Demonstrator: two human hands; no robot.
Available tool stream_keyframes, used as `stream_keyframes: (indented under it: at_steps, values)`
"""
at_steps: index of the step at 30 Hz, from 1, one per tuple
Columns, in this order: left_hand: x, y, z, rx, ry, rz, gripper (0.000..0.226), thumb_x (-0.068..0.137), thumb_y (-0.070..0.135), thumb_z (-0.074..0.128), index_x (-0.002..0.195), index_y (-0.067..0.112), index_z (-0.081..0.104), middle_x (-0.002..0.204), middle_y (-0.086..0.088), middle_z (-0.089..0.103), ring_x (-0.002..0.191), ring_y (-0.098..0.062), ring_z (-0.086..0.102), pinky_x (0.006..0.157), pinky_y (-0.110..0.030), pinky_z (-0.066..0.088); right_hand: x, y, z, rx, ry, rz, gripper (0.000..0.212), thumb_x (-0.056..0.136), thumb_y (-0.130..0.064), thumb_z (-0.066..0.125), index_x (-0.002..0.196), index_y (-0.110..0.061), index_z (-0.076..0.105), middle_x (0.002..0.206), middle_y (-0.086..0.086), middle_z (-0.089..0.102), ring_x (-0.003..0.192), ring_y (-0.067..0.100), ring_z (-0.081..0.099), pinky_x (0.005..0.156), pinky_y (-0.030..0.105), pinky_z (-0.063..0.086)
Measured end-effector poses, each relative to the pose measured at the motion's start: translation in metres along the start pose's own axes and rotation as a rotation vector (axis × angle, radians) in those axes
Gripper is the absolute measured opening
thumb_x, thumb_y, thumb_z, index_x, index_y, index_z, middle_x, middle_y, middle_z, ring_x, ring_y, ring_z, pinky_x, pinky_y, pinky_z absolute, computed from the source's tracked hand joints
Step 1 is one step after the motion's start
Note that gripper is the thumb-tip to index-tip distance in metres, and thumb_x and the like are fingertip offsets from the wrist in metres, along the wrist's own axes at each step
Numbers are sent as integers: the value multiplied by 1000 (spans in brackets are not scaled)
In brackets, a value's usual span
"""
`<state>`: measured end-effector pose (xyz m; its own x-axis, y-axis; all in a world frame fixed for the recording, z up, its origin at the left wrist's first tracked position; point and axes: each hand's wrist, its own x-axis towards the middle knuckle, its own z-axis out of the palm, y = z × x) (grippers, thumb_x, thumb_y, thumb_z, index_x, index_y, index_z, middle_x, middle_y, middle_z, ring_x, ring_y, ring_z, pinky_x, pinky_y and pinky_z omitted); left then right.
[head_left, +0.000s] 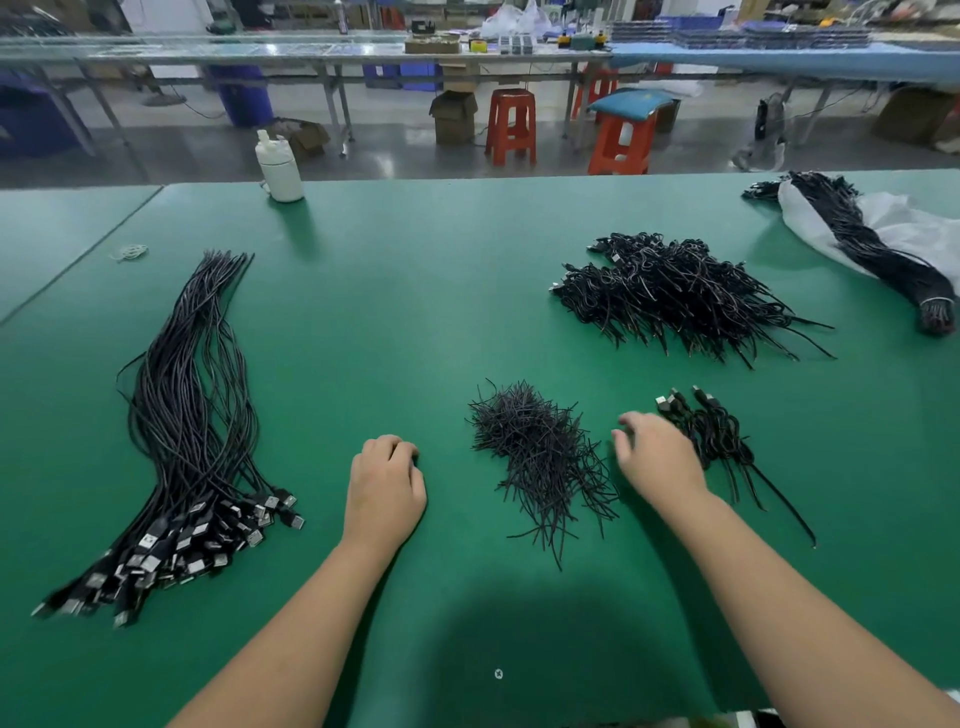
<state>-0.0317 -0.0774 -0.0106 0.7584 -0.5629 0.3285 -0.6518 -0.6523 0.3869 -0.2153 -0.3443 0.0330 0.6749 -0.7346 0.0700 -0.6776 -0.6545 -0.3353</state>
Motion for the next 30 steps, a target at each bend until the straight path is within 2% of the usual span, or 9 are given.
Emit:
stream_keyframes:
  at_steps: [5,12,15,18,21,23,25,27,30]
  values:
    - [-1,0,-3,10,-32,13,18,83,3,62,98,4,71,100,-7,66,94,-26,56,84,-38,48,-7,-13,14,-125,-108,51,35,104,-28,39,98,-9,68,80,7,66,74,22,59,62,31,50]
    - [7,-23,-31,110,-129,91,23,90,15,53,105,14,69,107,-1,67,100,-22,55,87,-35,46,-6,-12,16,-206,-193,40,37,105,-32,35,109,-14,67,94,12,67,70,20,59,58,28,44]
    - [28,-59,-67,369,-40,-122,27,89,26,56,112,16,66,109,-7,64,100,-24,54,84,-36,46,-6,-13,15,-208,-209,41,39,105,-33,34,111,-15,68,103,15,67,73,20,60,61,29,45]
    - [43,-96,-102,592,-219,-431,35,89,33,53,120,16,55,121,-11,53,111,-28,49,92,-40,44,-8,-16,14,-244,-222,40,41,105,-35,32,113,-14,66,112,12,66,79,22,58,64,29,47]
    - [42,-127,-115,589,-375,-592,36,91,33,53,122,15,51,128,-13,48,116,-31,48,88,-43,45,-9,-21,13,-253,-232,53,41,105,-36,32,110,-13,66,105,12,67,76,21,60,62,29,49]
    - [38,-138,-115,552,-354,-609,24,92,29,54,111,14,54,120,-11,49,103,-30,53,75,-39,46,-9,-21,12,-245,-230,57,41,105,-36,33,109,-13,67,103,13,66,76,22,61,63,30,50]
    - [34,-139,-116,569,-322,-593,10,92,22,56,88,13,58,99,-6,54,82,-26,57,68,-35,50,-9,-20,12,-251,-227,57,41,105,-36,32,108,-13,66,100,11,66,77,22,59,62,29,47]
    - [33,-133,-118,609,-326,-586,17,88,17,59,72,14,57,79,-3,57,71,-23,57,65,-32,52,-10,-19,12,-250,-221,55,40,105,-35,32,107,-13,66,96,8,65,75,21,58,58,28,44]
    - [39,-119,-119,626,-314,-489,12,88,18,56,77,16,52,74,-1,55,71,-23,56,63,-31,46,-9,-18,12,-250,-220,48,41,105,-36,32,107,-13,67,95,7,66,72,19,58,54,28,43]
